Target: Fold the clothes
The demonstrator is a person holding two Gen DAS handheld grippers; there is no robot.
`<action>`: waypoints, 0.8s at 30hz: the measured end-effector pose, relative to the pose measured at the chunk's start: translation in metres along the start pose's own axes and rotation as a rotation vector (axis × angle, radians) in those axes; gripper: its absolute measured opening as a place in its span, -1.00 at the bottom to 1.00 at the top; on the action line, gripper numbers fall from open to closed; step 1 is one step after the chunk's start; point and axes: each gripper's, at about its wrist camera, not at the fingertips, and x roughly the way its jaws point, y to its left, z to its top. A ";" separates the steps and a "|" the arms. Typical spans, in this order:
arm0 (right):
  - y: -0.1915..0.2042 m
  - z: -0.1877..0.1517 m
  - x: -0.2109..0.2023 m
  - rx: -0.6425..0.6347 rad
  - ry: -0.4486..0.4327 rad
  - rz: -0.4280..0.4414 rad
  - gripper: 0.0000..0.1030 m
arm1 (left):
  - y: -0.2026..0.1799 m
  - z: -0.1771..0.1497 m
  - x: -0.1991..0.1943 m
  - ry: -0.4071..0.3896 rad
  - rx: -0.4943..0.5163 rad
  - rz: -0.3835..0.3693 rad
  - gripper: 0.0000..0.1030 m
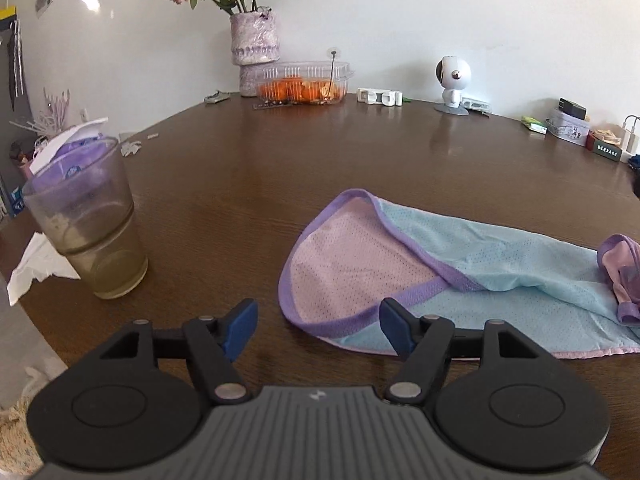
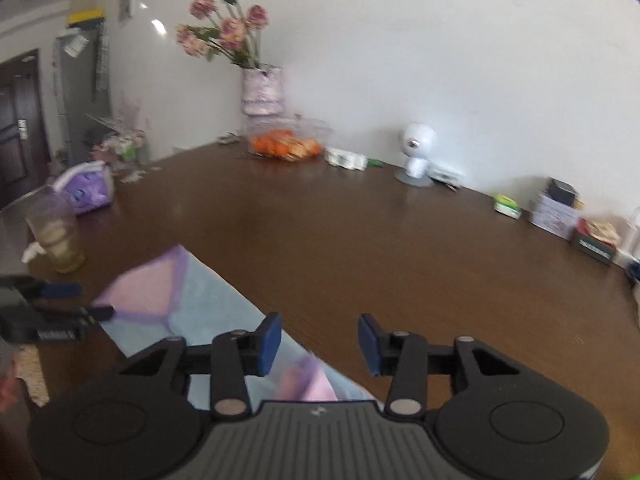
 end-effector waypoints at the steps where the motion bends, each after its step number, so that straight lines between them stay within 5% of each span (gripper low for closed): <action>1: 0.005 0.015 0.019 -0.039 0.027 0.056 -0.15 | 0.001 -0.001 0.000 0.001 -0.003 0.011 0.29; 4: 0.026 0.053 0.081 -0.147 0.122 0.190 -0.16 | 0.007 -0.002 0.000 0.013 -0.037 0.011 0.26; 6: 0.045 0.069 0.124 -0.189 0.181 0.250 -0.16 | 0.011 -0.003 0.004 0.045 -0.085 -0.013 -0.11; 13: 0.095 0.072 0.206 -0.328 0.317 0.331 -0.47 | 0.005 0.000 0.008 0.059 -0.094 -0.041 -0.74; 14: 0.098 0.069 0.210 -0.356 0.318 0.325 -0.80 | 0.007 0.002 0.010 0.062 -0.107 -0.052 -0.82; 17: 0.095 0.068 0.211 -0.345 0.282 0.242 -0.94 | 0.008 0.018 0.024 0.055 -0.115 -0.068 -0.88; 24: 0.018 0.088 0.208 -0.100 0.250 -0.036 -0.94 | -0.014 0.078 0.080 0.021 -0.076 -0.102 -0.89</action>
